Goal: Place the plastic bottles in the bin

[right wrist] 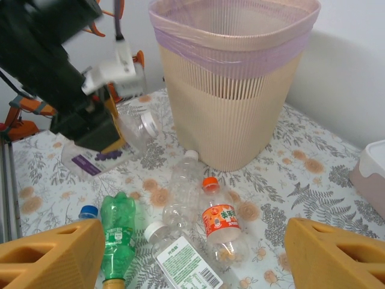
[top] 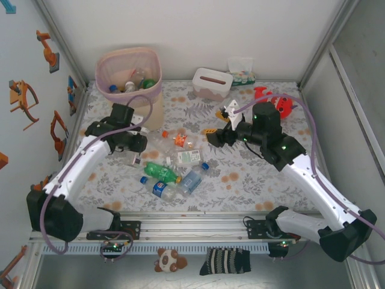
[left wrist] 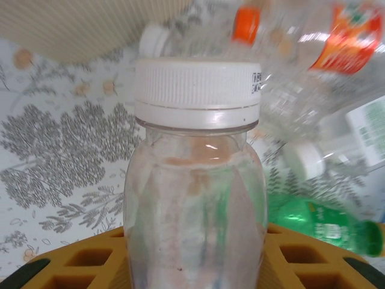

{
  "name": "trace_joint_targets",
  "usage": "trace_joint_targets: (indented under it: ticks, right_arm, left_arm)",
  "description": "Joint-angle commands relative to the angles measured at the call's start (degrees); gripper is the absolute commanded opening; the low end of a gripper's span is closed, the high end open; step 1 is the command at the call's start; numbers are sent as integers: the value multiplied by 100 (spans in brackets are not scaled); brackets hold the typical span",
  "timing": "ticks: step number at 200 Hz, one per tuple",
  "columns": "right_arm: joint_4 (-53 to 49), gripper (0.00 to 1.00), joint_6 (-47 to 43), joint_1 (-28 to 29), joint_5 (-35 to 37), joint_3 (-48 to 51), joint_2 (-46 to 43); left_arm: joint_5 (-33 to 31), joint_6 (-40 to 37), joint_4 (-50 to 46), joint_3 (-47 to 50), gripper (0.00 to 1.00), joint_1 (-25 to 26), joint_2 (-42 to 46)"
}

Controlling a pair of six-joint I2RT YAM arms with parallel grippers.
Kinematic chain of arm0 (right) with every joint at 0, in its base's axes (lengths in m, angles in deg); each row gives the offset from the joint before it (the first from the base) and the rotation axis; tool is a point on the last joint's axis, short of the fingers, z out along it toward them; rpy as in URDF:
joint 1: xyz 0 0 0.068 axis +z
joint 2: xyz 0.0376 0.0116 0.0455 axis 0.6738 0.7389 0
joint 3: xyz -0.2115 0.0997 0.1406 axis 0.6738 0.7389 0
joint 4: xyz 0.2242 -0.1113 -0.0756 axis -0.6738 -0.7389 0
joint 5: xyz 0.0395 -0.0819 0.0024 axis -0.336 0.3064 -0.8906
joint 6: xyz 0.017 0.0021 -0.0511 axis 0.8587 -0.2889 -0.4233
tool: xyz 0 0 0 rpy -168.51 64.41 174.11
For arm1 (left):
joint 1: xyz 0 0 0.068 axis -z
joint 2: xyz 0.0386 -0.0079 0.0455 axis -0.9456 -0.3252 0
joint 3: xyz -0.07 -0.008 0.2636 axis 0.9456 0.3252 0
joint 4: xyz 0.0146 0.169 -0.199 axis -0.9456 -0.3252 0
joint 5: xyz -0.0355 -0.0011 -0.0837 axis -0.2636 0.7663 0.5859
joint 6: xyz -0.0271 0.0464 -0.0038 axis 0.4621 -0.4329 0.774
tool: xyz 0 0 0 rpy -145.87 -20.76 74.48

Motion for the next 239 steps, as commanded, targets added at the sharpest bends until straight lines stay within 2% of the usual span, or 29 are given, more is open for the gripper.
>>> trace_joint_targets:
  ticks: [1,56,90,139,170,239]
  right_arm:
    - [197,77,-28,19,-66,-183,54]
    - [280,78,-172,23,-57,-317,130]
    - [137,78,-250,23,-16,-658,324]
    - [-51,78,-570,23,-1,-1030,653]
    - [-104,78,-673,23,-65,-1184,864]
    - [-19,78,-605,23,-151,-1116,929]
  left_arm:
    - [419,180,14,-375,42,-74,369]
    - [946,395,751,-949,39,-167,988]
    - [1369,681,1277,-1460,36,-437,887]
    - [1873,1074,2232,-2146,35,-852,227]
    - [1967,1157,2612,-2724,35,-958,-429]
    - [1718,1167,3261,-3787,33,-1092,-1910]
